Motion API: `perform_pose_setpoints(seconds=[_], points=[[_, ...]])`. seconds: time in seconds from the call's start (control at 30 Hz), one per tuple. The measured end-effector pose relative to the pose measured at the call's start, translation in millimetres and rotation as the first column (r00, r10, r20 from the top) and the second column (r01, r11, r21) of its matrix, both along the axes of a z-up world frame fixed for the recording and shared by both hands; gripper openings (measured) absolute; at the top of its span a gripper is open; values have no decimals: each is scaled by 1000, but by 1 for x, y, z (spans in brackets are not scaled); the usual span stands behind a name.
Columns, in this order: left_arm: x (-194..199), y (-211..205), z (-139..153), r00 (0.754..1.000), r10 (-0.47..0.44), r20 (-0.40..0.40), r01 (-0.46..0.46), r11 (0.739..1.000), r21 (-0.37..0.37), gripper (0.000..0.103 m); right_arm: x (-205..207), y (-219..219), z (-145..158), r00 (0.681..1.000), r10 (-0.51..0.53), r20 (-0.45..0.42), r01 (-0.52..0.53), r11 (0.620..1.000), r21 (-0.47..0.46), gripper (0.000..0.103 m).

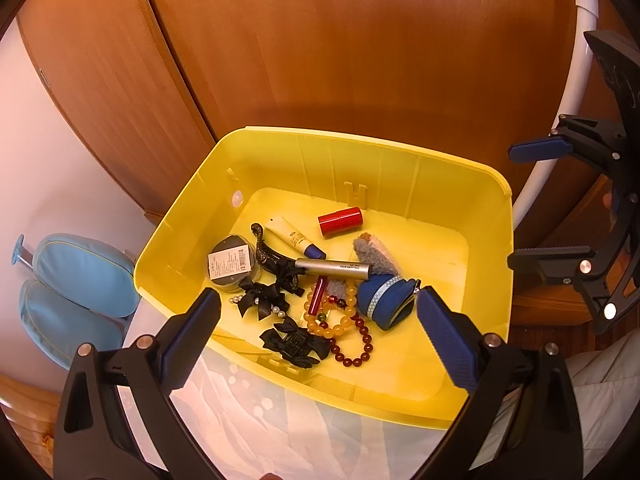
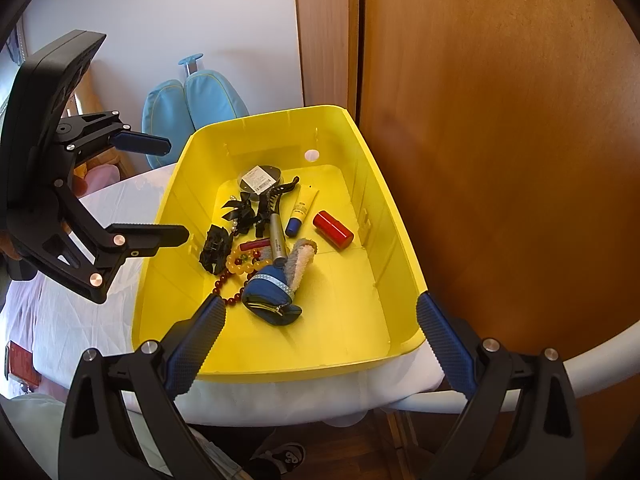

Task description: Organize jewelry

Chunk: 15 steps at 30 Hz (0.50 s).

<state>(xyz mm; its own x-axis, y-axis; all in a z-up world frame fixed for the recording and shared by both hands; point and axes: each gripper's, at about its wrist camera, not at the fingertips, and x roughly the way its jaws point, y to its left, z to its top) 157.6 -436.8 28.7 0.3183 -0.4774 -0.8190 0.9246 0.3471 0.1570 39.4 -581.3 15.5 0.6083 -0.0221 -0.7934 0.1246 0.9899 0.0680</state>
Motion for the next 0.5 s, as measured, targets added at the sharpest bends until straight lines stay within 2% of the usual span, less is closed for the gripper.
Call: perform_pose_setpoints(seconds=[0.33,0.5], points=[[1,9,-2,1000,2,-3,-2,1000,-7,96,0,6,1,1000,1,0,-1,1000,-3,97],[1,10,-1,999,35,17,-34,999,-24,96,0,6,1,1000,-2,4,2,1000,-2,97]])
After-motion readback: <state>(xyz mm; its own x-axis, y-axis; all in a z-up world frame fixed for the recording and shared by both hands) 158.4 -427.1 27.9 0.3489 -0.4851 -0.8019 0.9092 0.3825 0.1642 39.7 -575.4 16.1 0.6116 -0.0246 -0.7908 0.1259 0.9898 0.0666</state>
